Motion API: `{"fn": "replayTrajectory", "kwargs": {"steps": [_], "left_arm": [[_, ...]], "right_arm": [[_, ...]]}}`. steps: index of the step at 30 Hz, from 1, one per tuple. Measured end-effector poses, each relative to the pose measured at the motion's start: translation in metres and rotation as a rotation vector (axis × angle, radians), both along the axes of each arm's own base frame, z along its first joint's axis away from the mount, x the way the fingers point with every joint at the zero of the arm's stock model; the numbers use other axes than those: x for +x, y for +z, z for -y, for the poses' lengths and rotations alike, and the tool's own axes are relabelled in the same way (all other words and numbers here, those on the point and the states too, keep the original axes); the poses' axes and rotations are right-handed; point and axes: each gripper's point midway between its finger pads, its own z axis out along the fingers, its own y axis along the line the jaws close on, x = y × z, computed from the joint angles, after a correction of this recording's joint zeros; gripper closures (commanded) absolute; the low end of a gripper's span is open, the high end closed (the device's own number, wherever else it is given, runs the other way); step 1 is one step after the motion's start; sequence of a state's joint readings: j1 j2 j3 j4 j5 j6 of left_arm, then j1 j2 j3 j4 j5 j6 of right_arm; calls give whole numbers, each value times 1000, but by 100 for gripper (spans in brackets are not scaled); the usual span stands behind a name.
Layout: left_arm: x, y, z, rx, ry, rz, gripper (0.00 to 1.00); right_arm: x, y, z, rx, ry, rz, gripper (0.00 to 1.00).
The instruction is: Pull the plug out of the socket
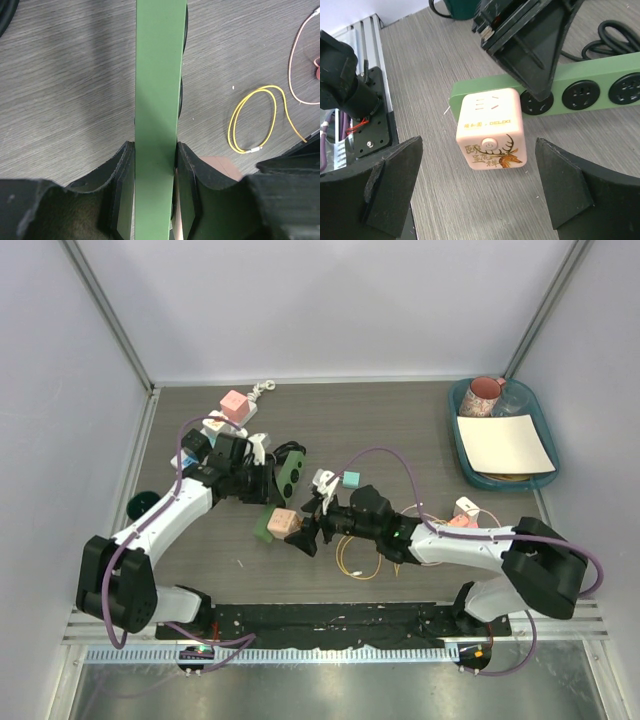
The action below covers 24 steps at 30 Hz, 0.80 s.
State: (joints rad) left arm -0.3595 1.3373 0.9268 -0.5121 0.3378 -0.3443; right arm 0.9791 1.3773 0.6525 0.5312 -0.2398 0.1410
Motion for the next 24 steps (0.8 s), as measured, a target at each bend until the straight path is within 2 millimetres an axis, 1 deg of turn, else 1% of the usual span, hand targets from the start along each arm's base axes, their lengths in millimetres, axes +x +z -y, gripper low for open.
{"fn": "replayTrajectory", "kwargs": {"steps": [5, 7, 12, 14, 16, 17, 19, 20, 23, 24], "left_arm": [[0, 0, 1, -7, 4, -7, 100], [0, 0, 1, -9, 7, -8, 100], [0, 1, 2, -15, 7, -8, 100], [-1, 1, 3, -21, 3, -10, 100], [-2, 1, 5, -28, -4, -14, 100], [-2, 0, 5, -30, -7, -15, 100], [-3, -1, 5, -30, -9, -18, 100], [-4, -1, 5, -29, -12, -20, 100], [-5, -3, 5, -27, -17, -23, 100], [-6, -3, 5, -26, -19, -24, 100]], "right_arm": [[-6, -17, -11, -48, -1, 6, 8], [-5, -24, -16, -69, -12, 16, 11], [3, -31, -28, -104, -48, 39, 16], [5, -33, -32, -113, -54, 47, 21], [7, -35, -36, -121, -58, 56, 27], [8, -35, -37, -126, -58, 62, 38], [10, -38, -37, -143, -65, 79, 53], [10, -38, -37, -145, -62, 82, 65], [9, -39, -37, -157, -61, 95, 78], [8, -40, -38, -162, -60, 101, 87]]}}
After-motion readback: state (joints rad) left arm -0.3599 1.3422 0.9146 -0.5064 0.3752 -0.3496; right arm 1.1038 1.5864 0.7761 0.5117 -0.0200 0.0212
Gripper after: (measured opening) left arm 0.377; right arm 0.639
